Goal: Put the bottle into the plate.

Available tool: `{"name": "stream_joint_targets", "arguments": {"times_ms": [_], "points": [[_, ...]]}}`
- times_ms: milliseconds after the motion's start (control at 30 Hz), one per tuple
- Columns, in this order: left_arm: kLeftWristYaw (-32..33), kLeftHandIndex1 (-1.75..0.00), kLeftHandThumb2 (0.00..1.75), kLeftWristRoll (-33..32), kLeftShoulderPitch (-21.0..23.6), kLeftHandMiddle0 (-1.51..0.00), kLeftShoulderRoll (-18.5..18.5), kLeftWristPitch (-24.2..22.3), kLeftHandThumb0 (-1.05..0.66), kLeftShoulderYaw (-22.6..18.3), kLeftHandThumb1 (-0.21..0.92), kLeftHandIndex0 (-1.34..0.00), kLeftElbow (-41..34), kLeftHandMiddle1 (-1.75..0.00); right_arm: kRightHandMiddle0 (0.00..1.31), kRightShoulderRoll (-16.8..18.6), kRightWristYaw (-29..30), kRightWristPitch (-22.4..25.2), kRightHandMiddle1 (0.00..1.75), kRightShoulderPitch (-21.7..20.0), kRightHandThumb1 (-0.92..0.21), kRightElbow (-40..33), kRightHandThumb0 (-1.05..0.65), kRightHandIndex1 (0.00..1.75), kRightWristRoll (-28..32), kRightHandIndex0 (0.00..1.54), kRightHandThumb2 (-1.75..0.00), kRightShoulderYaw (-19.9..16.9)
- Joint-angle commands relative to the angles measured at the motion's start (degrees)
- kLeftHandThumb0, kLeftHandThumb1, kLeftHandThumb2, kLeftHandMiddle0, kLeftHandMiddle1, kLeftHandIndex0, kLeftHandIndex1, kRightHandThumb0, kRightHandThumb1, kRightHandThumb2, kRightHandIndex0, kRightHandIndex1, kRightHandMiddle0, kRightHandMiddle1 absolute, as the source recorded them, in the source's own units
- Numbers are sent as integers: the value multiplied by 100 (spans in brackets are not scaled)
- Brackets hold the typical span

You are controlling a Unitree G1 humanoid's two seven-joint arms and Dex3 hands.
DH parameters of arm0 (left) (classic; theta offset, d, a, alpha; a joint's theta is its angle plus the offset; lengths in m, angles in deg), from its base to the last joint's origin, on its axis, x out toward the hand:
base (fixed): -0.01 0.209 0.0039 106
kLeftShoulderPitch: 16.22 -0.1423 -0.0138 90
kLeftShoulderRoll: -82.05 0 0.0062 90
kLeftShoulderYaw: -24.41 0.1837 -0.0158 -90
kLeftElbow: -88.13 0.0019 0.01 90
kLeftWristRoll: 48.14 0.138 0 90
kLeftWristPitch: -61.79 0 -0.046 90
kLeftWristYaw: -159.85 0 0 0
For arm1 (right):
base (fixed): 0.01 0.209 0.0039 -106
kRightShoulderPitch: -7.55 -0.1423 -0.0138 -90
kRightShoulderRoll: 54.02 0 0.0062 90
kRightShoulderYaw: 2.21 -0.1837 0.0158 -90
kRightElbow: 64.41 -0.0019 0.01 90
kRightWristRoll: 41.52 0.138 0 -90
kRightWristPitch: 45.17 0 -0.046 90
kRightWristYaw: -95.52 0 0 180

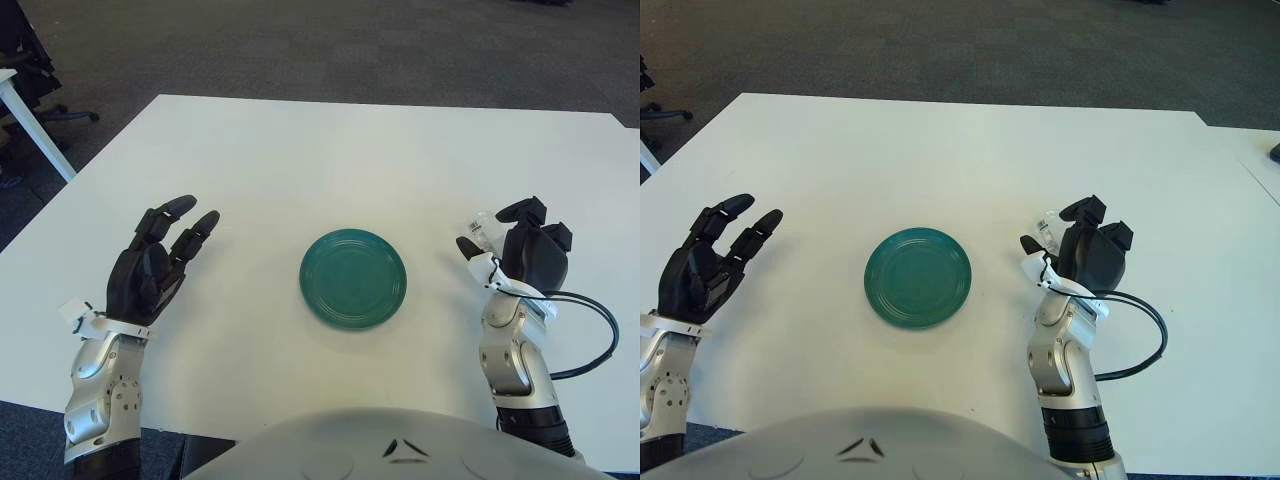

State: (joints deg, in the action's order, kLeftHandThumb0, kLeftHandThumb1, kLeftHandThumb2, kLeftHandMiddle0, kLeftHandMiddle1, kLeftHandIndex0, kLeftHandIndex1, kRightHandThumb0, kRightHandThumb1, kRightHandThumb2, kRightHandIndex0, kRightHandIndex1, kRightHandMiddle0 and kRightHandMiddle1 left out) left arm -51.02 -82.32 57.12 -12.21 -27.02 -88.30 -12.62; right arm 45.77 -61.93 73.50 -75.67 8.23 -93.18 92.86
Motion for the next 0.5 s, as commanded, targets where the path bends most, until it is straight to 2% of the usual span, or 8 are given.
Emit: {"name": "stream_joint_targets", "arguments": {"times_ms": [0,267,400,467], "points": [[46,-110,48,-38,27,-41,68,-32,-61,-51,92,-9,-22,-29,93,20,71,-131,175,-106,-27,-80,-16,175,16,111,-126,-17],[61,-110,48,-23,39,-41,59,-33,-61,-34,92,-9,-22,-29,99,87,-81,-171,175,-90,-25,-249,-15,175,205,121,-129,-68],[71,-110,48,-15,45,-41,55,-28,-61,-22,92,-9,-19,-29,95,47,-111,-336,175,-32,-25,-259,-15,175,365,112,-129,-141],[73,-110,48,-16,44,-41,57,-28,-61,-20,92,-9,-19,-29,71,35,-99,-442,175,-14,-34,-235,-33,175,452,86,-124,-184]]}}
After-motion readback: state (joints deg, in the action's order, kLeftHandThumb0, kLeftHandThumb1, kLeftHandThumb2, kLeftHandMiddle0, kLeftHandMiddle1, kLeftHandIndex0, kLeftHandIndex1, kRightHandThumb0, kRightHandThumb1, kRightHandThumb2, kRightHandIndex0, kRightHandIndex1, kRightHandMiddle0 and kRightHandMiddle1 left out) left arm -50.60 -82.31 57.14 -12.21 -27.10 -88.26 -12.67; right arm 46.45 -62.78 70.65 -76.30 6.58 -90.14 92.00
